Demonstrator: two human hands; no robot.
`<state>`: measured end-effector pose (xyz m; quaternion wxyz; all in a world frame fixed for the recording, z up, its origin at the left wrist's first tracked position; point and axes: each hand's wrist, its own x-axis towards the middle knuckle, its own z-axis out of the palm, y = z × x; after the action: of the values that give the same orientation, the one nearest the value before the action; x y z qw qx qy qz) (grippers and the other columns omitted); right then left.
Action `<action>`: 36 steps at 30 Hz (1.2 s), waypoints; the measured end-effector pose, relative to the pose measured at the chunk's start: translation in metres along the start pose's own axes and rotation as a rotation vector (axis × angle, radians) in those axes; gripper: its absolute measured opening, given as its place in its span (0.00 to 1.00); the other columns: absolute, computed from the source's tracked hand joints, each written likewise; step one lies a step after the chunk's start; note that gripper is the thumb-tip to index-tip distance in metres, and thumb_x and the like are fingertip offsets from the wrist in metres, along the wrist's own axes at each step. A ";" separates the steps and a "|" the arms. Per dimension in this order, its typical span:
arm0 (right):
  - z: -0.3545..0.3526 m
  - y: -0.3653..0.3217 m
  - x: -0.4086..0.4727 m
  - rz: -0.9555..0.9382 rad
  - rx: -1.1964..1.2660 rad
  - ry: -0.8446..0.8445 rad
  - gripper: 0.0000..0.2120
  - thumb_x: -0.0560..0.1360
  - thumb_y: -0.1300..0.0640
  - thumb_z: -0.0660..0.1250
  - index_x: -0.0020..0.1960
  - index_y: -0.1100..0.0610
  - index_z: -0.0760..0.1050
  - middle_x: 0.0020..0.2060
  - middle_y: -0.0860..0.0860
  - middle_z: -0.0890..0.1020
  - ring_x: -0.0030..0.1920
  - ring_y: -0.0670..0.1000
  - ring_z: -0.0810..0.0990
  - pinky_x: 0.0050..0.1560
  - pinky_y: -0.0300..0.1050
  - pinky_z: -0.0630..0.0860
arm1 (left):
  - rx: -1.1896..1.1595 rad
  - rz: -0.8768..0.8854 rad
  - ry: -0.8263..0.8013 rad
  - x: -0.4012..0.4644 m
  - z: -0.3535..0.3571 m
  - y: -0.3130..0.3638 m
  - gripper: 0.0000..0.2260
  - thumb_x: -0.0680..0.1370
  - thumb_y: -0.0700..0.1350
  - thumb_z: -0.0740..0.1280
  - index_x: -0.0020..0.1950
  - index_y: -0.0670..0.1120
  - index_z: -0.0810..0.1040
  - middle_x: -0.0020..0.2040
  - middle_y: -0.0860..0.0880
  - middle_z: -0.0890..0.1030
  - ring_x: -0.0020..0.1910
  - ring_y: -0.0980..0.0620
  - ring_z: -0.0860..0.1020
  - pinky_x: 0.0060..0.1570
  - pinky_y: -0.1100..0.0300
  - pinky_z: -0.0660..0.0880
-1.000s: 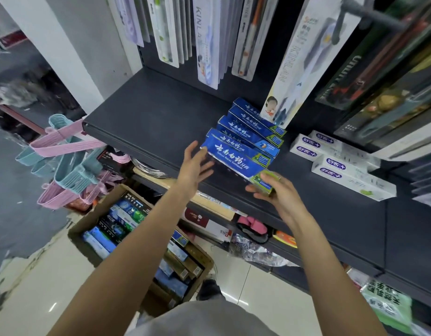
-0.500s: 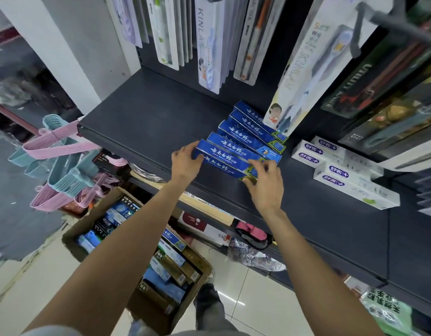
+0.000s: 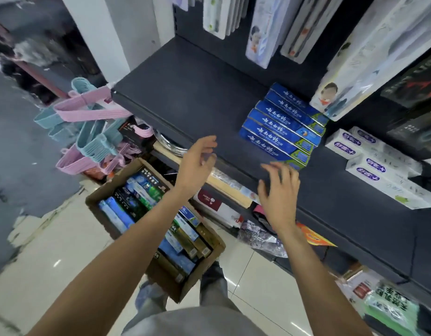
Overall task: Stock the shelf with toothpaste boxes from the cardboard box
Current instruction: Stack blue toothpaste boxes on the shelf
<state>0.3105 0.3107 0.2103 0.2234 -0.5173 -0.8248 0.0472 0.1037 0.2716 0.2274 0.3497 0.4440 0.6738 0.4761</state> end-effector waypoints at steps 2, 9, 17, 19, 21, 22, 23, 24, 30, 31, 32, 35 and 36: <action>0.016 -0.023 -0.025 -0.080 0.073 -0.144 0.15 0.71 0.63 0.68 0.57 0.57 0.77 0.56 0.54 0.76 0.57 0.56 0.71 0.57 0.48 0.67 | 0.095 -0.014 0.030 -0.038 -0.032 -0.030 0.14 0.79 0.37 0.61 0.64 0.46 0.73 0.54 0.52 0.79 0.51 0.57 0.76 0.49 0.67 0.72; 0.137 -0.091 -0.097 -0.133 0.174 -1.024 0.11 0.76 0.59 0.63 0.58 0.53 0.76 0.53 0.50 0.81 0.53 0.52 0.78 0.50 0.49 0.75 | 0.328 -0.563 0.205 -0.144 -0.125 -0.168 0.10 0.77 0.42 0.64 0.58 0.48 0.76 0.44 0.52 0.81 0.46 0.51 0.79 0.45 0.57 0.73; 0.321 -0.108 -0.171 -0.076 -0.030 -1.107 0.19 0.77 0.54 0.63 0.67 0.55 0.69 0.62 0.53 0.74 0.62 0.55 0.71 0.60 0.48 0.69 | 0.631 -0.585 -0.001 -0.180 -0.135 -0.337 0.14 0.74 0.43 0.69 0.59 0.46 0.77 0.53 0.47 0.80 0.52 0.44 0.76 0.50 0.55 0.72; 0.350 -0.102 -0.183 -0.038 -0.140 -1.012 0.22 0.77 0.53 0.64 0.69 0.56 0.66 0.66 0.55 0.69 0.66 0.56 0.66 0.64 0.49 0.65 | 0.667 -0.465 -0.082 -0.173 -0.123 -0.360 0.16 0.74 0.41 0.69 0.61 0.44 0.76 0.55 0.45 0.79 0.54 0.43 0.75 0.51 0.53 0.72; 0.377 -0.090 -0.190 0.040 -0.206 -0.926 0.28 0.75 0.53 0.66 0.71 0.57 0.62 0.70 0.58 0.64 0.69 0.59 0.62 0.67 0.54 0.63 | 0.673 -0.386 -0.163 -0.161 -0.105 -0.378 0.17 0.75 0.42 0.67 0.63 0.44 0.74 0.57 0.45 0.78 0.57 0.43 0.73 0.54 0.53 0.71; 0.389 -0.083 -0.193 0.069 -0.228 -0.899 0.30 0.74 0.53 0.67 0.72 0.58 0.60 0.71 0.60 0.62 0.70 0.61 0.61 0.68 0.56 0.62 | 0.682 -0.361 -0.198 -0.154 -0.094 -0.388 0.17 0.76 0.43 0.67 0.64 0.45 0.73 0.59 0.45 0.77 0.59 0.44 0.72 0.56 0.53 0.70; 0.399 -0.076 -0.195 0.086 -0.248 -0.881 0.33 0.74 0.53 0.68 0.73 0.59 0.58 0.72 0.62 0.60 0.70 0.63 0.60 0.68 0.59 0.61 | 0.696 -0.347 -0.226 -0.146 -0.083 -0.397 0.18 0.76 0.45 0.66 0.66 0.46 0.72 0.60 0.46 0.76 0.60 0.44 0.72 0.58 0.53 0.69; 0.408 -0.069 -0.197 0.091 -0.266 -0.874 0.35 0.74 0.52 0.68 0.74 0.60 0.56 0.72 0.63 0.59 0.71 0.64 0.59 0.69 0.60 0.61 | 0.712 -0.351 -0.252 -0.139 -0.072 -0.408 0.19 0.77 0.46 0.65 0.67 0.47 0.70 0.61 0.46 0.75 0.61 0.45 0.71 0.59 0.54 0.67; 0.435 -0.049 -0.195 0.052 -0.283 -0.744 0.36 0.76 0.43 0.61 0.75 0.62 0.54 0.64 0.64 0.70 0.60 0.62 0.68 0.59 0.56 0.66 | 0.776 -0.435 -0.252 -0.112 -0.017 -0.455 0.24 0.78 0.50 0.63 0.72 0.46 0.64 0.65 0.45 0.70 0.64 0.44 0.68 0.62 0.51 0.67; 0.436 -0.047 -0.194 0.032 -0.290 -0.728 0.35 0.76 0.42 0.61 0.74 0.62 0.56 0.61 0.64 0.72 0.58 0.62 0.69 0.58 0.55 0.67 | 0.782 -0.422 -0.211 -0.109 -0.013 -0.457 0.23 0.77 0.49 0.64 0.71 0.46 0.65 0.65 0.45 0.71 0.63 0.43 0.69 0.62 0.50 0.68; 0.438 -0.045 -0.194 0.017 -0.290 -0.716 0.34 0.76 0.43 0.62 0.73 0.62 0.58 0.59 0.64 0.74 0.56 0.61 0.70 0.56 0.55 0.68 | 0.780 -0.403 -0.168 -0.107 -0.011 -0.459 0.23 0.76 0.48 0.65 0.70 0.46 0.66 0.65 0.45 0.71 0.63 0.43 0.69 0.62 0.50 0.68; 0.438 -0.045 -0.192 0.061 -0.216 -0.723 0.36 0.72 0.42 0.68 0.71 0.63 0.61 0.56 0.62 0.74 0.54 0.60 0.72 0.54 0.53 0.70 | 0.803 -0.332 -0.039 -0.099 -0.017 -0.460 0.22 0.75 0.47 0.67 0.68 0.45 0.69 0.63 0.44 0.73 0.61 0.43 0.71 0.60 0.48 0.70; 0.439 -0.045 -0.189 0.092 -0.205 -0.771 0.38 0.72 0.40 0.68 0.71 0.62 0.59 0.58 0.61 0.73 0.55 0.59 0.72 0.54 0.52 0.70 | 0.825 -0.322 -0.015 -0.097 -0.022 -0.460 0.22 0.76 0.47 0.67 0.68 0.45 0.69 0.63 0.44 0.73 0.62 0.42 0.71 0.61 0.48 0.70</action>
<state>0.1586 0.1917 -0.2289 -0.1575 -0.5179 -0.8244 0.1654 -0.0029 0.1037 -0.1989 0.2179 0.4391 0.8655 0.1034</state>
